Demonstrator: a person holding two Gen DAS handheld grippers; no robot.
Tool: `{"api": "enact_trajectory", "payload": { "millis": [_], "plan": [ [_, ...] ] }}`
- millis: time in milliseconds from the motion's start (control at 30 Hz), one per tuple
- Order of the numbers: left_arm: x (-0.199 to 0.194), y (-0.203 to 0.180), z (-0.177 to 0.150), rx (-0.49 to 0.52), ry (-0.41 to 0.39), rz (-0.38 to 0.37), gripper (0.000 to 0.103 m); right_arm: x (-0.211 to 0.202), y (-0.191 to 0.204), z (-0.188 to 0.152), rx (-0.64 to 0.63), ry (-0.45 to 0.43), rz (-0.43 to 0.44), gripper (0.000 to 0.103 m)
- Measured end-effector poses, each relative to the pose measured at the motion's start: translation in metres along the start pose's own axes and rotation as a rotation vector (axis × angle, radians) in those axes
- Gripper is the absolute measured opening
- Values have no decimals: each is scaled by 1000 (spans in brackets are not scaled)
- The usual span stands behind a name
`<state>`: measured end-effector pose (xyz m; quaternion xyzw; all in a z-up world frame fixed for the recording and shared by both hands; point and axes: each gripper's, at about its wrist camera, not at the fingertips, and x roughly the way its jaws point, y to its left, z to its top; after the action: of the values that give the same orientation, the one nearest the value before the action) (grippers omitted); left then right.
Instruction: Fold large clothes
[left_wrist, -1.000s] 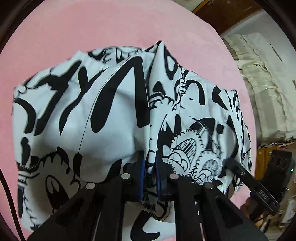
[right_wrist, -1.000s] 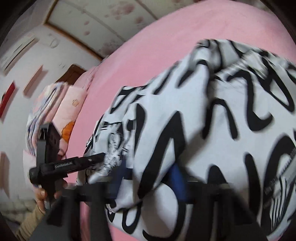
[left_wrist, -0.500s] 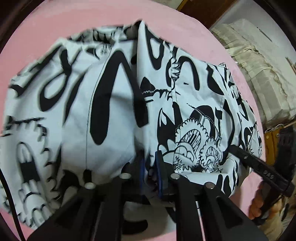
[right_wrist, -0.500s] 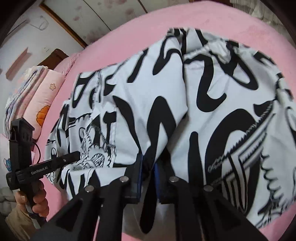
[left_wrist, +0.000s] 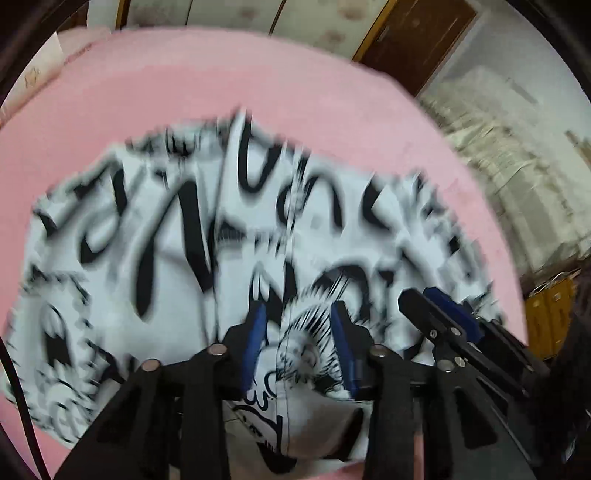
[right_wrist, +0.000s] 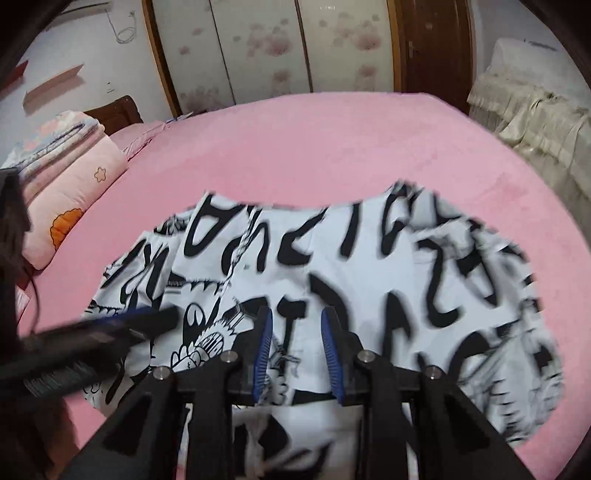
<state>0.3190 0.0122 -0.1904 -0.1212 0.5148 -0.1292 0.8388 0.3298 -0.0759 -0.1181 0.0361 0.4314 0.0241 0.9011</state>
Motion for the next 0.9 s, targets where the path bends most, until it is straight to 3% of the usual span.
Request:
{"api": "enact_trajectory", "payload": {
  "millis": [33,133,300,500,567,667,900],
  "plan": [
    [15,3,-9,-10,30,15,33,18,1,-13,9,52,-23,27],
    [21,6,-28,8,-10,10,34,31,-2,-34,7,96,-30,28],
    [17,3,-36,31,-43,31,33,20,8,-68,-91,14,-81,29],
    [-3,3,-39,8,-43,18,39,7,5,-73,-59,22,-58,30],
    [-15,2,-39,-6,-52,16,51,-1,4,-70,-49,29,-47,30],
    [-37,2,-40,-31,-53,1,60,-13,5,-66,-23,32,-21,30],
    [-85,-1,-50,-31,-68,40,63,-57,6,-65,13,-13,7,30]
  ]
}}
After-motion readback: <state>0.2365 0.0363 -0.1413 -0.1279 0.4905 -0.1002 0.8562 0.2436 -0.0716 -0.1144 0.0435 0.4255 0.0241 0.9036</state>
